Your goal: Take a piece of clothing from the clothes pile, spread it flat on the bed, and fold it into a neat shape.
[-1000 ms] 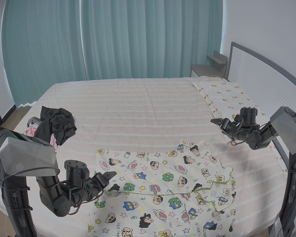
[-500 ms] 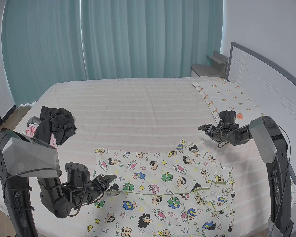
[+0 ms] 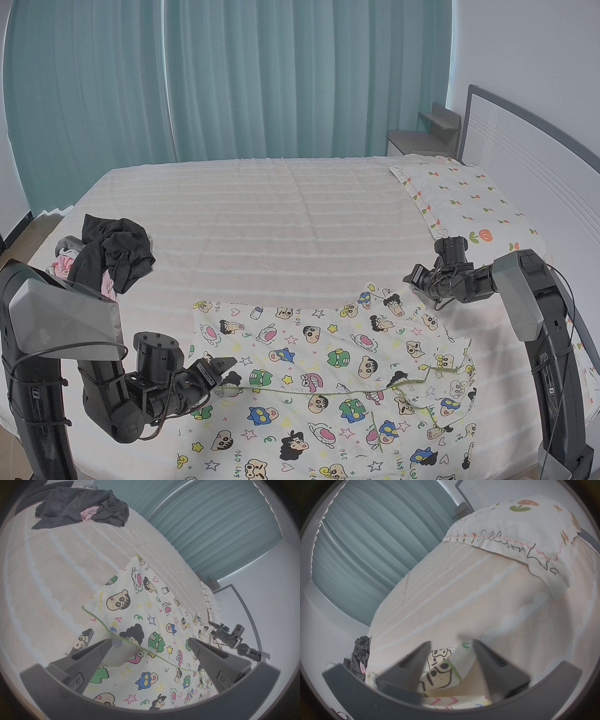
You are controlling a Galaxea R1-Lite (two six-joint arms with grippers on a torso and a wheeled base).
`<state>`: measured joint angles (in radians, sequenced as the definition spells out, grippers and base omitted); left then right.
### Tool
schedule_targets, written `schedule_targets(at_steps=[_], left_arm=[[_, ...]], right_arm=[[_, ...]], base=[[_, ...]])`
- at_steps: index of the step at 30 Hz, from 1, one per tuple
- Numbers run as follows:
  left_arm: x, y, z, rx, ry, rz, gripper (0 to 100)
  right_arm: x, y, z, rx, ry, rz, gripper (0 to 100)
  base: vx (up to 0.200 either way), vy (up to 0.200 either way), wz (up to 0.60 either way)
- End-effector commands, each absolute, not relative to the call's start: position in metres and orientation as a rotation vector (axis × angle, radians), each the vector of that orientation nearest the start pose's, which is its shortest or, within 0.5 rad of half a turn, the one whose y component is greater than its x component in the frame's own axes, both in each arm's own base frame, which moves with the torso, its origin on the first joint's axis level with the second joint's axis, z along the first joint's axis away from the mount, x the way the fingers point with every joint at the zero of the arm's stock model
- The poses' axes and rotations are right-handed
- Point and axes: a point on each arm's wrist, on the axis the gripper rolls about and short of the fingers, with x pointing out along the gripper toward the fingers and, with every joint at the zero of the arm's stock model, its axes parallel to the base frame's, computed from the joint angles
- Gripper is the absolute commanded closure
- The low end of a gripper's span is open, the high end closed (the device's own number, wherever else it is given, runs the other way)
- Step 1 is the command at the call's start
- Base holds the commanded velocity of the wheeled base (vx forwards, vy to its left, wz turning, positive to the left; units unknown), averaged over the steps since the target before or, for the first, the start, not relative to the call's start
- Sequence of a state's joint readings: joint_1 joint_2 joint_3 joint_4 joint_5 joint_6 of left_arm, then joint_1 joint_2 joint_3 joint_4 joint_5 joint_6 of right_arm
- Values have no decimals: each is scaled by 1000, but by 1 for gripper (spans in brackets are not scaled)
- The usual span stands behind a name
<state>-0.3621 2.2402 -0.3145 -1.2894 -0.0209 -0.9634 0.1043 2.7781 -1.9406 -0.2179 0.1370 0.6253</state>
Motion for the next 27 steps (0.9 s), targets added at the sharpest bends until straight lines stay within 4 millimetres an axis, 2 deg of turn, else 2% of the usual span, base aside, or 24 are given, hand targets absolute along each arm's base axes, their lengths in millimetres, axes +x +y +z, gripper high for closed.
schedule_targets(at_steps=[1, 5, 9, 12, 13, 14, 16, 23, 24, 27], left_arm=[[260, -99, -17, -810, 755, -35, 0], [260, -99, -17, -809, 754, -34, 0], [260, -99, -17, -809, 754, -34, 0], [260, -99, -17, -808, 753, -33, 0], [260, -99, -17, -807, 754, -33, 0], [260, -99, -16, -809, 753, -33, 0], [260, -99, -17, -809, 754, -32, 0], [260, -99, -17, -807, 754, -33, 0], [260, -99, -17, -807, 754, -33, 0], [260, -99, -17, -807, 754, -33, 0]], right_arm=[[533, 61, -35, 614, 677, 34, 100], [534, 61, -30, 623, 660, 35, 100], [535, 62, -15, 644, 616, 42, 100], [539, 62, -5, 674, 539, 53, 100], [542, 61, 0, 714, 437, 54, 100], [543, 61, 2, 726, 408, 57, 100], [540, 62, -1, 730, 394, 67, 100], [526, 60, -15, 661, 532, 66, 100], [526, 60, -16, 646, 546, 63, 0], [524, 55, -19, 605, 573, 60, 0]], base=[[0, 0, 0], [0, 0, 0], [0, 0, 0], [0, 0, 0], [0, 0, 0], [0, 0, 0], [0, 0, 0], [0, 0, 0], [0, 0, 0], [0, 0, 0]])
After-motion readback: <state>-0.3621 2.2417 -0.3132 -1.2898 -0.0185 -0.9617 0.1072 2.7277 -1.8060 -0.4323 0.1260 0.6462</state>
